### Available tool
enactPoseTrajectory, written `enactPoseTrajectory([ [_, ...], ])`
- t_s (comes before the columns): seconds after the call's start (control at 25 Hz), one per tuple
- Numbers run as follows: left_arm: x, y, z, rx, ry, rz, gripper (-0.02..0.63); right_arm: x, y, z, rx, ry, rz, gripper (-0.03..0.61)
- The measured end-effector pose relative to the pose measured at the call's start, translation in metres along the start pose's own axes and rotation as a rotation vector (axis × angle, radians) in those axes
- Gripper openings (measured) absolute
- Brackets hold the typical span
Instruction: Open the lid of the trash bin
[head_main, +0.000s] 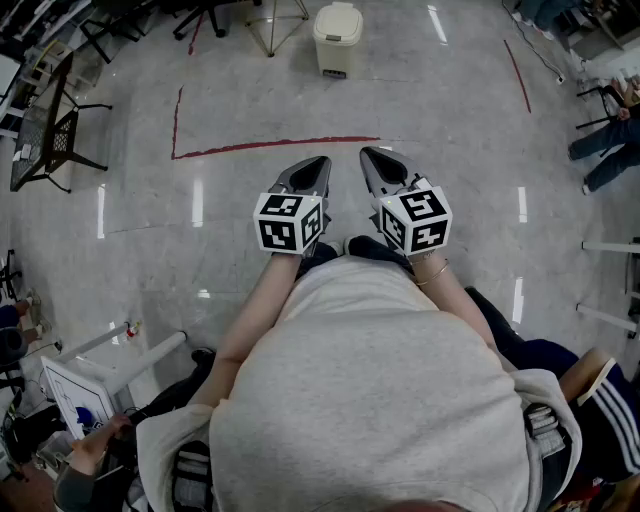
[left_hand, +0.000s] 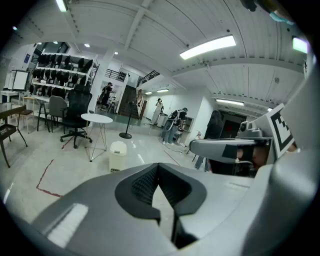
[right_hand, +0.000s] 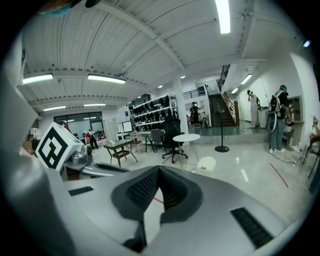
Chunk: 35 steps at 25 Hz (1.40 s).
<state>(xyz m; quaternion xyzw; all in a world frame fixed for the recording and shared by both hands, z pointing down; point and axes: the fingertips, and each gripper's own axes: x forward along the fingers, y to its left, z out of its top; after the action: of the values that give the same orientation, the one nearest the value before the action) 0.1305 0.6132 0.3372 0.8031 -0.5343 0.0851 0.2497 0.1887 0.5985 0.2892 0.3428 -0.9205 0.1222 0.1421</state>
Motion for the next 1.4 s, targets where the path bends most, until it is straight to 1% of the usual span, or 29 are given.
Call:
enactPoseTrajectory([
  [0.16,0.001,0.002,-0.002,-0.011,-0.001,0.003,0.009,0.001,0.001,-0.002,0.008,0.001,0.008,0.006],
  [0.36,0.0,0.006,-0.003,-0.015,0.004,0.0,0.009,0.001,0.001,-0.002,0.003,0.002,-0.012,0.006],
  [0.48,-0.002,0.012,0.0,-0.018,-0.016,0.0,0.009,0.004,0.003,-0.002,0.027,-0.012,-0.013,0.006],
  [0.6,-0.009,0.011,-0.004,-0.036,-0.04,-0.046,0.009,0.004,0.011,-0.004,0.092,-0.026,-0.009,0.006],
  [0.72,-0.01,0.006,-0.005,-0.037,-0.037,-0.099,0.009,0.004,0.015,-0.009,0.079,-0.008,-0.021,0.007],
  [0.84,-0.005,0.008,-0.007,-0.032,-0.023,-0.118,0.009,0.005,0.018,-0.022,0.073,0.019,-0.021,0.007],
  [0.96,-0.002,0.015,-0.007,-0.036,-0.01,-0.111,0.009,0.008,0.016,-0.022,0.104,0.015,-0.024,0.006],
  [1.08,0.003,0.027,-0.006,-0.053,-0.005,-0.095,0.009,0.02,0.009,-0.015,0.102,0.009,-0.029,0.006],
  [1.2,0.015,0.043,-0.002,-0.076,-0.001,-0.071,0.009,0.034,-0.002,-0.015,0.104,0.021,-0.026,0.007],
  [1.4,0.046,0.063,0.016,-0.083,0.0,-0.047,0.009,0.07,-0.03,-0.006,0.102,0.033,0.005,0.006],
])
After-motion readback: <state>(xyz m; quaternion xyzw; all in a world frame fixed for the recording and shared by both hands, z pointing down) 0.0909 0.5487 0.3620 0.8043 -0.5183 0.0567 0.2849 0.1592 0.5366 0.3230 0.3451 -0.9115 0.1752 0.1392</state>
